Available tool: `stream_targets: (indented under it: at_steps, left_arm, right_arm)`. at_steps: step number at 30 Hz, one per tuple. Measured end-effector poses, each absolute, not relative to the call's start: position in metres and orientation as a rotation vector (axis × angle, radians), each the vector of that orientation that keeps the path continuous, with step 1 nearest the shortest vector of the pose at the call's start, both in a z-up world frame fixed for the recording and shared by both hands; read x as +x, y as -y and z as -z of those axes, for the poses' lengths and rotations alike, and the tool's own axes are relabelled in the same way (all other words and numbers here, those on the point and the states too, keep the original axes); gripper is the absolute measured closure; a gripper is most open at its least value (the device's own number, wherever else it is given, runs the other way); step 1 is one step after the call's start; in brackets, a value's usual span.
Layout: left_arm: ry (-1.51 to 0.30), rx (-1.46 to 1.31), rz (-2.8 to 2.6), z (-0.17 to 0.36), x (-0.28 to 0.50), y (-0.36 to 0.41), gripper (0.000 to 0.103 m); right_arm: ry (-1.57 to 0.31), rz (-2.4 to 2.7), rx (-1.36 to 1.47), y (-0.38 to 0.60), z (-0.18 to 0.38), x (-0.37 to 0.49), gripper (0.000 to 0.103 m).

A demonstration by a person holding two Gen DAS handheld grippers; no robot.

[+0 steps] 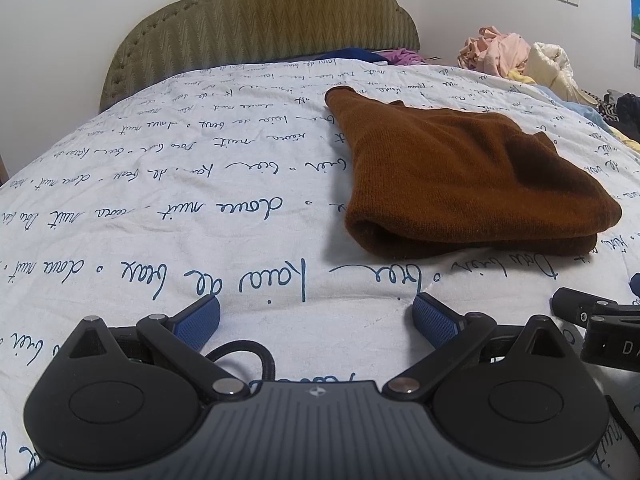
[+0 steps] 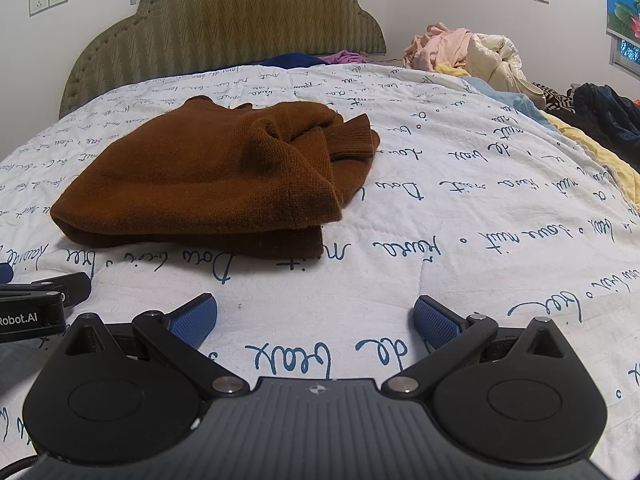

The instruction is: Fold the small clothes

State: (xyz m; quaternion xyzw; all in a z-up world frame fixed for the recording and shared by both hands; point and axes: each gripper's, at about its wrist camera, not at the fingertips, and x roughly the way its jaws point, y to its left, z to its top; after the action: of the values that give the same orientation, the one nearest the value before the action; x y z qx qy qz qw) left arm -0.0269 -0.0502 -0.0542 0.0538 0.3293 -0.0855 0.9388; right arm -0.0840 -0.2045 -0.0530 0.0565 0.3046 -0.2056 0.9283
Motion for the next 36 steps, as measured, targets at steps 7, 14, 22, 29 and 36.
stream_targets:
  at_steps: [7, 14, 22, 29, 36]
  left_arm:
    - [-0.672, 0.110, 0.174, 0.0543, -0.0270, 0.0504, 0.000]
    - [-0.672, 0.110, 0.174, 0.0543, -0.0271, 0.0506, 0.000]
    - [-0.672, 0.110, 0.174, 0.0543, -0.0271, 0.0507, 0.000]
    - [-0.672, 0.113, 0.174, 0.0543, -0.0272, 0.0515, 0.000]
    - [-0.672, 0.112, 0.174, 0.0541, -0.0275, 0.0517, 0.000]
  right_arm:
    - [-0.614, 0.409, 0.136, 0.2054, 0.0524, -0.0844, 0.000]
    - [-0.614, 0.411, 0.136, 0.2062, 0.0520, -0.0846, 0.000]
    - [-0.626, 0.417, 0.130, 0.2061, 0.0529, -0.0823, 0.000]
    - [-0.637, 0.429, 0.115, 0.2053, 0.0539, -0.0780, 0.000]
    - [-0.632, 0.433, 0.120, 0.2065, 0.0534, -0.0776, 0.000]
